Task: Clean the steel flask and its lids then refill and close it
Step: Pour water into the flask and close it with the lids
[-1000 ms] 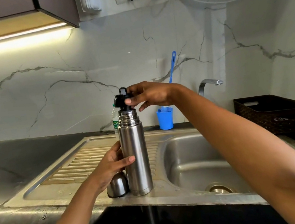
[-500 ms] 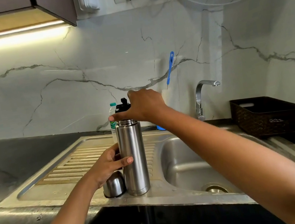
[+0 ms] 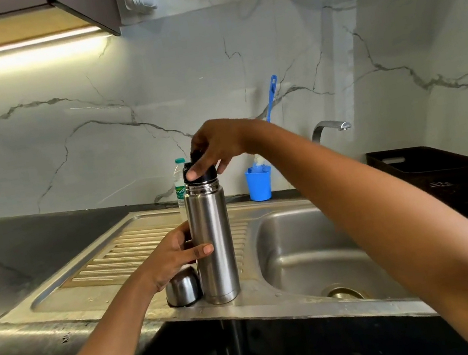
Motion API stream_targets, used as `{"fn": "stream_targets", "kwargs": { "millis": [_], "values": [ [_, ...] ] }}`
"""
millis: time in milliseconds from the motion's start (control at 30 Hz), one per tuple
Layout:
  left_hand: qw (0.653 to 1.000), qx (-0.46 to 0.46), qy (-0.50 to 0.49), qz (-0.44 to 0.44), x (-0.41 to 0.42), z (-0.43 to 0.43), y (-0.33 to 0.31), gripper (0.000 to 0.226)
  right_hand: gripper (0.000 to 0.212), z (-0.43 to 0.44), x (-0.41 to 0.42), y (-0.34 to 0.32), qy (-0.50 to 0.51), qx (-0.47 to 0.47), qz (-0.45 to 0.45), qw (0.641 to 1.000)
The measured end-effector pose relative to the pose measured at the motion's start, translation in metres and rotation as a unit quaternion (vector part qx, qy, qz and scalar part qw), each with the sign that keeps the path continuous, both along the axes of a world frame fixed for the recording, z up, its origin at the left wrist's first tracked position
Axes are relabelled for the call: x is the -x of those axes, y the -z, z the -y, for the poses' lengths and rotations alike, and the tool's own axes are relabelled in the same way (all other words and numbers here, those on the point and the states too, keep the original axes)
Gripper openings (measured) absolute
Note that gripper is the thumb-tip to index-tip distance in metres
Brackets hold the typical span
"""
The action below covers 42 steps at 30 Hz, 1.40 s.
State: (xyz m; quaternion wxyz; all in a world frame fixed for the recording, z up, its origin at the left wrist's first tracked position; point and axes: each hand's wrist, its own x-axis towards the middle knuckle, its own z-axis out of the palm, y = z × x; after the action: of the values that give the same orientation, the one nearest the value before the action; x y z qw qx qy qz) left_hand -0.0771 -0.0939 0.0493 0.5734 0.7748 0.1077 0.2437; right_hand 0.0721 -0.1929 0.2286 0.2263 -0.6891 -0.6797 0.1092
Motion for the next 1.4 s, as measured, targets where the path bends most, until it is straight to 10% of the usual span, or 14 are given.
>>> {"fn": "stream_targets", "kwargs": {
  "millis": [133,267,400,567,667,800,967,1200,1400],
  "values": [
    [1.000,0.006,-0.004,0.006,0.000,0.001,0.001,0.096,0.069,-0.011,0.026,0.010,0.162,-0.096,0.332,0.924],
    [1.000,0.014,0.002,0.006,0.000,0.001,0.001,0.097,0.070,0.001,0.004,-0.010,0.060,0.038,-0.011,0.997],
    [1.000,0.013,0.002,0.005,-0.001,0.000,0.000,0.098,0.052,0.004,-0.020,-0.006,-0.092,0.125,-0.091,0.984],
    [1.000,-0.002,-0.001,0.002,0.000,-0.002,0.002,0.098,0.048,-0.011,0.003,0.002,0.034,0.010,0.122,0.992],
    [1.000,-0.003,0.003,-0.002,0.000,-0.001,0.001,0.100,0.068,-0.018,0.017,0.009,0.129,-0.065,0.347,0.927],
    [1.000,-0.004,0.010,-0.017,0.001,-0.002,-0.001,0.097,0.055,0.002,-0.018,-0.015,-0.010,0.127,-0.052,0.990],
    [1.000,0.000,0.007,-0.005,0.001,-0.002,0.000,0.096,0.049,-0.004,-0.035,0.016,-0.099,0.038,-0.081,0.991],
    [1.000,-0.012,-0.007,0.005,-0.001,0.001,0.002,0.094,0.054,-0.006,0.000,0.045,0.122,-0.182,0.091,0.971],
    [1.000,-0.015,0.004,-0.024,0.002,-0.001,-0.004,0.095,0.063,0.002,-0.032,0.035,-0.112,0.049,-0.299,0.946]
  ]
}}
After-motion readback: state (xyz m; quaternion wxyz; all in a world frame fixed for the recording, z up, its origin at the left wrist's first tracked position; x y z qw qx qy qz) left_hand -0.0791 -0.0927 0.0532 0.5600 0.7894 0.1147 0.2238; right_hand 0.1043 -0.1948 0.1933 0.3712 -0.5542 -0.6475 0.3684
